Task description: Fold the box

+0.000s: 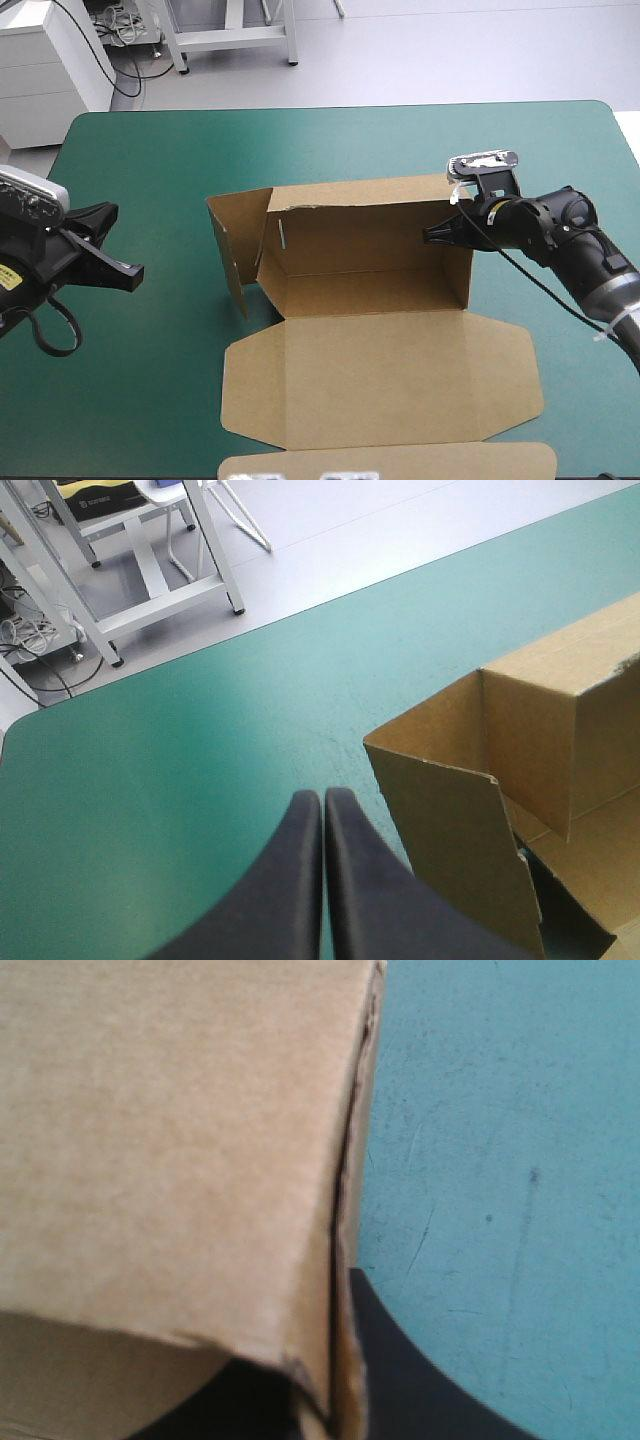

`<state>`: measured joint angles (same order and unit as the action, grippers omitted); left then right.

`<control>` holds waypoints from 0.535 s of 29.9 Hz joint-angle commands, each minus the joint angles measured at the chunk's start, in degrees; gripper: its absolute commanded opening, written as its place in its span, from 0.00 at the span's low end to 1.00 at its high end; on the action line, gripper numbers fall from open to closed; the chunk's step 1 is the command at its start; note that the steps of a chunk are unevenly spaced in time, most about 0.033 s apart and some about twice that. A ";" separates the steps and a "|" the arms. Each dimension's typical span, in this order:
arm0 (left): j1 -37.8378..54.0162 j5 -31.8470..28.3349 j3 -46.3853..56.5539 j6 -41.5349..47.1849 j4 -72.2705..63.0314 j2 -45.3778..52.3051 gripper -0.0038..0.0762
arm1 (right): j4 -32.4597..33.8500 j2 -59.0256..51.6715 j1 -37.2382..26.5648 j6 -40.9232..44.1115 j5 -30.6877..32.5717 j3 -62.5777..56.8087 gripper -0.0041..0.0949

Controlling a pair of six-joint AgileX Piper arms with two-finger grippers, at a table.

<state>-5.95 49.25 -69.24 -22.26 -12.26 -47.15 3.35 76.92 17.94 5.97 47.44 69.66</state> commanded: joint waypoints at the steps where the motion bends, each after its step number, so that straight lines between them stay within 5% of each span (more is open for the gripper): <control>1: 0.03 -4.28 -1.50 0.02 -0.77 0.15 0.04 | -1.20 0.91 -0.44 -1.43 0.33 2.44 0.02; 16: 0.03 1.56 -1.50 0.02 -0.87 0.15 0.04 | -3.68 18.66 -0.44 -1.57 -16.53 7.55 0.03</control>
<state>-5.95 53.64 -69.18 -22.26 -12.12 -47.15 2.48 94.67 17.13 5.26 30.74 75.04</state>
